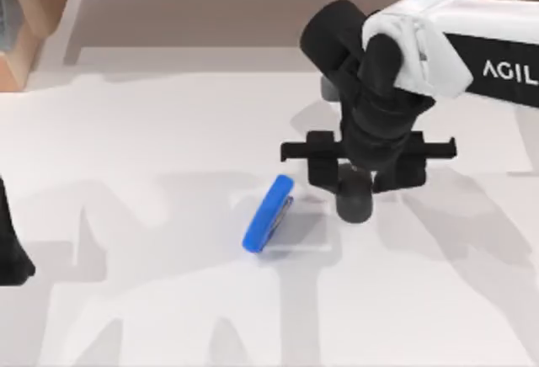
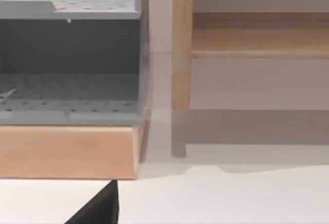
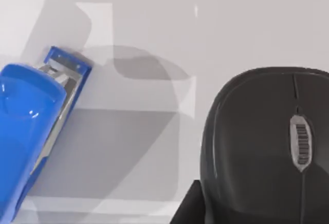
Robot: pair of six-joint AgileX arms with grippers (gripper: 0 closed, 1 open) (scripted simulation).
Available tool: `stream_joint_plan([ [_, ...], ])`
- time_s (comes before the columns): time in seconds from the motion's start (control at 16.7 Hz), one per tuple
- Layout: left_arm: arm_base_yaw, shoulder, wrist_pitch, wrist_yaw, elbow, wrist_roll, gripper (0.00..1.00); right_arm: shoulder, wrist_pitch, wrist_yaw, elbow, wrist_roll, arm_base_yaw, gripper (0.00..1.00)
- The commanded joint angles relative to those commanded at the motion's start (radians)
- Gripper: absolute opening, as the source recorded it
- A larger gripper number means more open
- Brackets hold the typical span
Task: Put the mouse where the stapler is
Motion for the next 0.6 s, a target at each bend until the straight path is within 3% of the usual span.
stream_joint_plan([
  [0.6, 0.000, 0.000, 0.000, 0.000, 0.000, 0.000, 1.00, 0.042, 0.018, -0.001, -0.035, 0.000, 0.002, 0.00],
])
